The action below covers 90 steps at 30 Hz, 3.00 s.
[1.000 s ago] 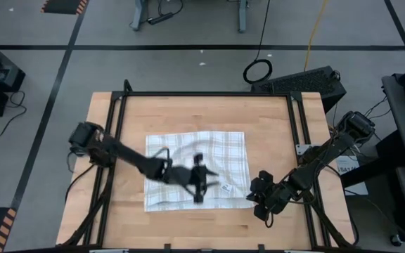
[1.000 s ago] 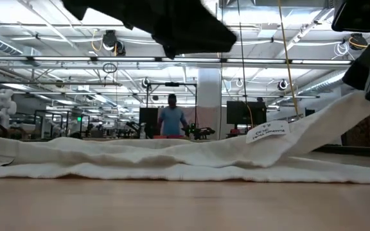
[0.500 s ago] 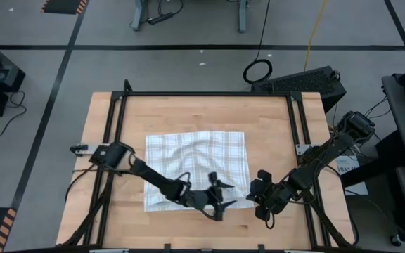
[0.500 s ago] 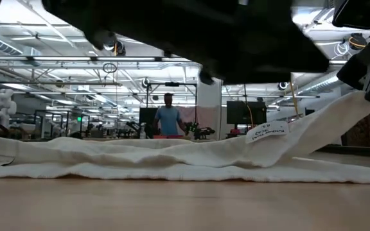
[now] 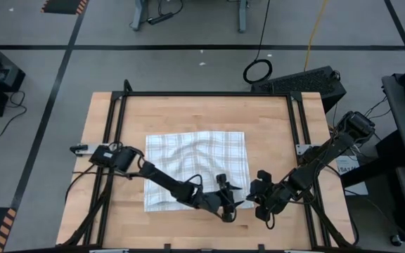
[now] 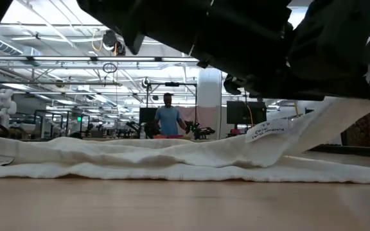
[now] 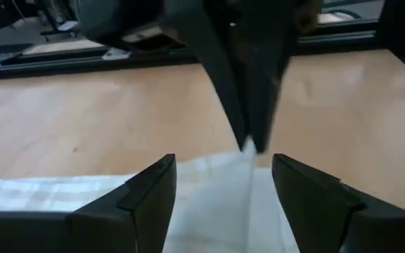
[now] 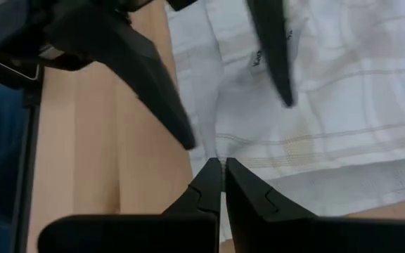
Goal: Roll towel
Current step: Roll the white towel
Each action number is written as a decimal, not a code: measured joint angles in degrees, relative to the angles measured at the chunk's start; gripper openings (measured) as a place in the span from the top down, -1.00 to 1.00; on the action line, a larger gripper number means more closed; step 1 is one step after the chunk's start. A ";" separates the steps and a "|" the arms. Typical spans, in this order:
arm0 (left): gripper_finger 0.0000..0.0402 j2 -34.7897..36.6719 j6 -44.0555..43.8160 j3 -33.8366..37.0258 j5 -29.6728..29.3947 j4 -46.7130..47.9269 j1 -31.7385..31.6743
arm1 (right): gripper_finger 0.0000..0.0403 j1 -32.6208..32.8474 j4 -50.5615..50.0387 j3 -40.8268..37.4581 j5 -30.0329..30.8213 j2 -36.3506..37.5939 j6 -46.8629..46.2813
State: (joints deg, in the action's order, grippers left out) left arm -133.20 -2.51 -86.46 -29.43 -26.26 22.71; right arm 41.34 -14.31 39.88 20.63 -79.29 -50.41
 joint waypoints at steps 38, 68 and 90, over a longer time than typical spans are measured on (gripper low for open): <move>0.98 6.50 1.32 0.12 8.29 3.25 -1.69 | 0.52 8.46 -9.06 -0.02 3.93 3.54 -1.36; 0.97 6.50 -4.67 0.12 9.12 -3.70 -0.46 | 0.99 10.61 -2.34 -0.07 13.94 -13.96 -9.23; 0.96 6.48 -4.26 0.12 10.31 -3.18 -1.03 | 0.80 19.31 -8.20 -0.05 27.49 8.59 1.39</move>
State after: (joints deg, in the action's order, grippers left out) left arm -126.72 -6.76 -86.35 -19.13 -29.45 21.67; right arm 60.65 -22.50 39.83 48.12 -70.70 -49.02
